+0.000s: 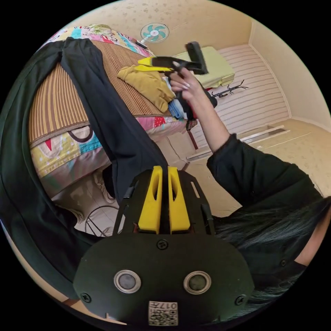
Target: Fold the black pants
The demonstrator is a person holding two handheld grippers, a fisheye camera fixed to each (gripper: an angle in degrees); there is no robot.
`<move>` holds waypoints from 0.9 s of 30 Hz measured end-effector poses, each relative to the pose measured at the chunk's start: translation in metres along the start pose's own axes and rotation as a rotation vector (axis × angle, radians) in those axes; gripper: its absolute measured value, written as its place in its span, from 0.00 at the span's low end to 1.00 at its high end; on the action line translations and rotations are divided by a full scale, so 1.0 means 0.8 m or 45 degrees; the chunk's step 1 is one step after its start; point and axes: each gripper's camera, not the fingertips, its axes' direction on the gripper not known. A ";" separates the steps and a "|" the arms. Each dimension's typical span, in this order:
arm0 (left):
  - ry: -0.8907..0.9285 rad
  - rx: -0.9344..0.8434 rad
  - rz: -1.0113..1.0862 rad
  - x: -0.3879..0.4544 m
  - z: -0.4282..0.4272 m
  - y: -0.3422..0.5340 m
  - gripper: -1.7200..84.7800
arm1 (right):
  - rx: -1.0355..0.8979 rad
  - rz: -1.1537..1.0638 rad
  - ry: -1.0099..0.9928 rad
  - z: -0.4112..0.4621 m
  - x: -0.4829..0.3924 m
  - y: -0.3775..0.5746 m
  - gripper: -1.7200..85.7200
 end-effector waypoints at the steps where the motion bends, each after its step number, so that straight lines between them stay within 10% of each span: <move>1: 0.006 0.008 0.006 0.001 -0.007 0.000 0.04 | 0.013 0.127 0.040 0.019 0.040 -0.051 0.25; 4: 0.054 0.039 0.014 -0.001 -0.039 0.002 0.04 | 0.190 0.394 -0.123 0.057 0.130 -0.141 0.24; 9: 0.275 0.158 -0.043 -0.028 -0.110 0.015 0.03 | 0.274 0.746 0.305 0.116 0.178 -0.202 0.12; 17: 0.693 0.583 -0.258 -0.135 -0.288 0.108 0.02 | 0.725 0.380 0.239 0.116 0.026 -0.309 0.05; 27: 0.314 0.938 -0.859 -0.257 -0.458 0.257 0.06 | 0.390 0.080 0.076 0.279 -0.095 -0.460 0.11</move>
